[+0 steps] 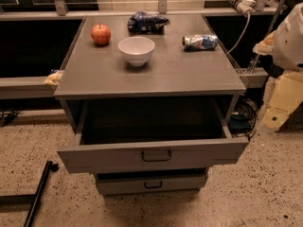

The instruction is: Close top drawer

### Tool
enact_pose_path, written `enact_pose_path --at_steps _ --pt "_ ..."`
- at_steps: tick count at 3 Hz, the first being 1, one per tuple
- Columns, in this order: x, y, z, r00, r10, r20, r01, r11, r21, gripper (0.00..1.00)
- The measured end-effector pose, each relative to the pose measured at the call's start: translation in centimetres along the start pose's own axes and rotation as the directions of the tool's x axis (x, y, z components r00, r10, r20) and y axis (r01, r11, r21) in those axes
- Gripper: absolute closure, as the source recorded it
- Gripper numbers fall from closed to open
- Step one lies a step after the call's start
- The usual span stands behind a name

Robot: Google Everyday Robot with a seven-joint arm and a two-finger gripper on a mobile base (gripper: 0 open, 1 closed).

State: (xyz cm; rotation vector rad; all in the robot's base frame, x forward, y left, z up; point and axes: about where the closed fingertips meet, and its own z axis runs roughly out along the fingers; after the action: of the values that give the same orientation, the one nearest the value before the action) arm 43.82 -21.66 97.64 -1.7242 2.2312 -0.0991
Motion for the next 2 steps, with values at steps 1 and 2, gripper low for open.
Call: enact_pose_path --at_steps 1,2 --pt "0.0 0.0 0.0 1.0 0.0 0.0 0.0 1.0 0.0 0.0" --pt "0.5 0.3 1.1 1.0 0.012 0.009 -0.012 0.9999 -0.01 0.19"
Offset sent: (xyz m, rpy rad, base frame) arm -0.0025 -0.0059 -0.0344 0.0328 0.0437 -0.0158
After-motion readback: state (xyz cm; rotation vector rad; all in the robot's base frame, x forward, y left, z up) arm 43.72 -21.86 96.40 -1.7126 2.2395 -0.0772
